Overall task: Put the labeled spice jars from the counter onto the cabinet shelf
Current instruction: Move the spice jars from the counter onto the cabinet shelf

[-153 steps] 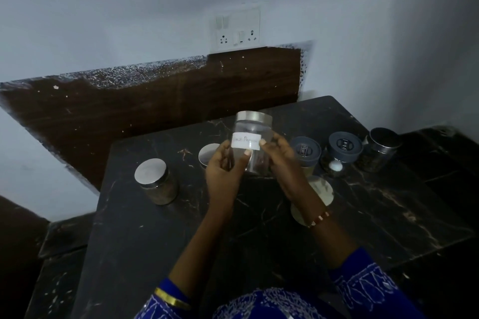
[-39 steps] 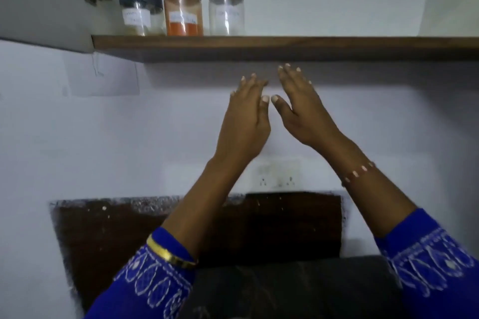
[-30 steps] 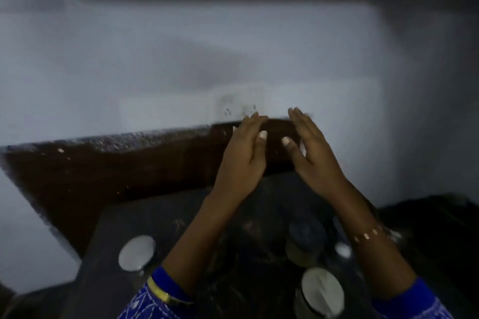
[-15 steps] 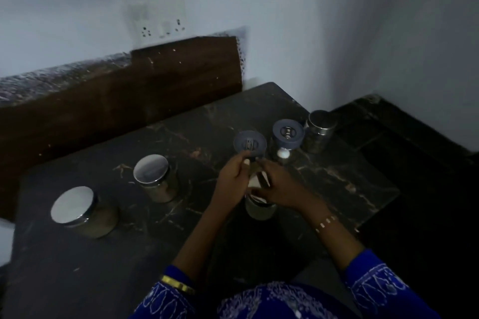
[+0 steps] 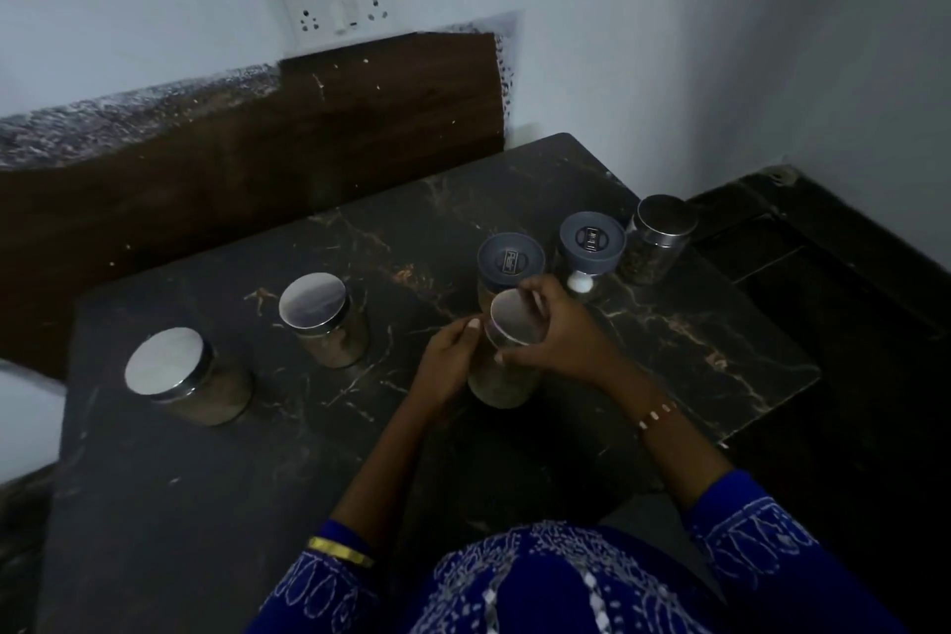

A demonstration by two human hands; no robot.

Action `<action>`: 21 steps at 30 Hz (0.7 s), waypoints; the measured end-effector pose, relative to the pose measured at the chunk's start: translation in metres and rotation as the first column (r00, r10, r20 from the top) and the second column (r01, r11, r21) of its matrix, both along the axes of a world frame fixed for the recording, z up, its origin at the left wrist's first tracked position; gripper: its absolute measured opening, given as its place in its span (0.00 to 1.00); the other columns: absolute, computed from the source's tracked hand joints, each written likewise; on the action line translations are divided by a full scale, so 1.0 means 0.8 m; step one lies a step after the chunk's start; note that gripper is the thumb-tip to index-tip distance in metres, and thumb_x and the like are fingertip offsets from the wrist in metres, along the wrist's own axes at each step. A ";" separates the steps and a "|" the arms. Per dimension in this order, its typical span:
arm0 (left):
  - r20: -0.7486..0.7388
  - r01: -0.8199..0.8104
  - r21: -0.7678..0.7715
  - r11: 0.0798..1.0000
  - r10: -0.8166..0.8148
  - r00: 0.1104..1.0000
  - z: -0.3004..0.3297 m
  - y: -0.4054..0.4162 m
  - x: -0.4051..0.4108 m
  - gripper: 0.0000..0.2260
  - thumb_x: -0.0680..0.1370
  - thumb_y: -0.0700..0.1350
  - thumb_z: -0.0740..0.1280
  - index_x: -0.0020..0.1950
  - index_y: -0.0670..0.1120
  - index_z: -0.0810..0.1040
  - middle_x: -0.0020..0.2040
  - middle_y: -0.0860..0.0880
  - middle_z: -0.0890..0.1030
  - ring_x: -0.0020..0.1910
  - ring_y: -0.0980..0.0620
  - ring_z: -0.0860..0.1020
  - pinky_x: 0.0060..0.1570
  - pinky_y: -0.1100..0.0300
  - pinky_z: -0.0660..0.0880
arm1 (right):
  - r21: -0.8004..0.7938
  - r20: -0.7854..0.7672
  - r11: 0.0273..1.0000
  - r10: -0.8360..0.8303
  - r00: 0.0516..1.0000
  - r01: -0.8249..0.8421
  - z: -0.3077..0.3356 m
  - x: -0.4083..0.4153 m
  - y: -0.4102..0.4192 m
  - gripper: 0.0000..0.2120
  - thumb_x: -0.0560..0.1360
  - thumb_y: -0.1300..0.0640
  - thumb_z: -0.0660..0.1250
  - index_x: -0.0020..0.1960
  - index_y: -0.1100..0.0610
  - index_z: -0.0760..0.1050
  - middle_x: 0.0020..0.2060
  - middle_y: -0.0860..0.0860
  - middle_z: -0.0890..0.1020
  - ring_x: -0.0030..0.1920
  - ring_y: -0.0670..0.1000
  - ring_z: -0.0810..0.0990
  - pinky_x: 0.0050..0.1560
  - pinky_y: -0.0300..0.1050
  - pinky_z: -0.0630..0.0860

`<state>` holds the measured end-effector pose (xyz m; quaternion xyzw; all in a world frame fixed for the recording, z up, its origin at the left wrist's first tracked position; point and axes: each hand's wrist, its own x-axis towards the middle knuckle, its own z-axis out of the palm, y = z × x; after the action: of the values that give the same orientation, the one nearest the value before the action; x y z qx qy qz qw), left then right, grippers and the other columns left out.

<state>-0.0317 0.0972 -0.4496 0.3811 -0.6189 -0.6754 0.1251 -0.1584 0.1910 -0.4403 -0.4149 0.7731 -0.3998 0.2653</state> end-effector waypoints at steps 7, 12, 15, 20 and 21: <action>-0.206 0.004 0.527 0.850 0.123 0.971 0.032 -0.035 0.035 0.19 0.77 0.62 0.50 0.56 0.54 0.75 0.55 0.44 0.79 0.53 0.42 0.78 0.46 0.47 0.78 | -0.349 0.378 0.936 0.177 0.909 -0.037 0.090 0.003 -0.020 0.28 0.67 0.66 0.72 0.64 0.52 0.69 0.57 0.42 0.74 0.61 0.47 0.74 0.60 0.48 0.76; -0.401 0.074 0.598 0.798 0.218 0.890 0.054 -0.035 0.037 0.24 0.70 0.63 0.58 0.59 0.50 0.75 0.52 0.42 0.84 0.51 0.41 0.82 0.46 0.48 0.80 | -0.493 0.575 0.865 0.243 0.781 0.093 0.096 0.013 -0.039 0.22 0.69 0.61 0.68 0.60 0.49 0.70 0.55 0.48 0.77 0.54 0.48 0.79 0.51 0.48 0.79; -0.470 -0.016 0.437 0.899 0.244 0.848 0.069 -0.035 0.038 0.21 0.73 0.60 0.58 0.59 0.50 0.76 0.55 0.44 0.83 0.53 0.46 0.82 0.45 0.52 0.80 | -0.455 0.647 0.845 0.097 0.756 0.281 0.089 0.022 -0.061 0.17 0.75 0.61 0.64 0.62 0.51 0.68 0.56 0.52 0.79 0.50 0.48 0.82 0.45 0.42 0.81; -0.522 -0.248 0.209 0.946 0.322 0.790 0.099 -0.032 0.040 0.27 0.71 0.52 0.63 0.67 0.41 0.67 0.62 0.39 0.76 0.57 0.44 0.78 0.53 0.53 0.77 | -0.428 0.653 0.862 0.087 0.752 0.271 0.087 0.046 -0.089 0.22 0.77 0.51 0.61 0.70 0.54 0.64 0.57 0.52 0.80 0.57 0.52 0.80 0.57 0.53 0.77; -0.538 -0.285 0.180 0.942 0.337 0.773 0.104 -0.033 0.041 0.28 0.70 0.50 0.64 0.68 0.42 0.67 0.62 0.40 0.76 0.56 0.46 0.78 0.52 0.55 0.79 | -0.430 0.666 0.859 0.093 0.740 0.278 0.091 0.050 -0.093 0.20 0.77 0.50 0.60 0.68 0.54 0.67 0.58 0.54 0.80 0.58 0.54 0.80 0.59 0.57 0.76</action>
<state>0.0014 0.0711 -0.3662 0.2677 -0.4527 -0.7536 0.3943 -0.1182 0.1166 -0.3679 -0.2580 0.5149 -0.7212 0.3849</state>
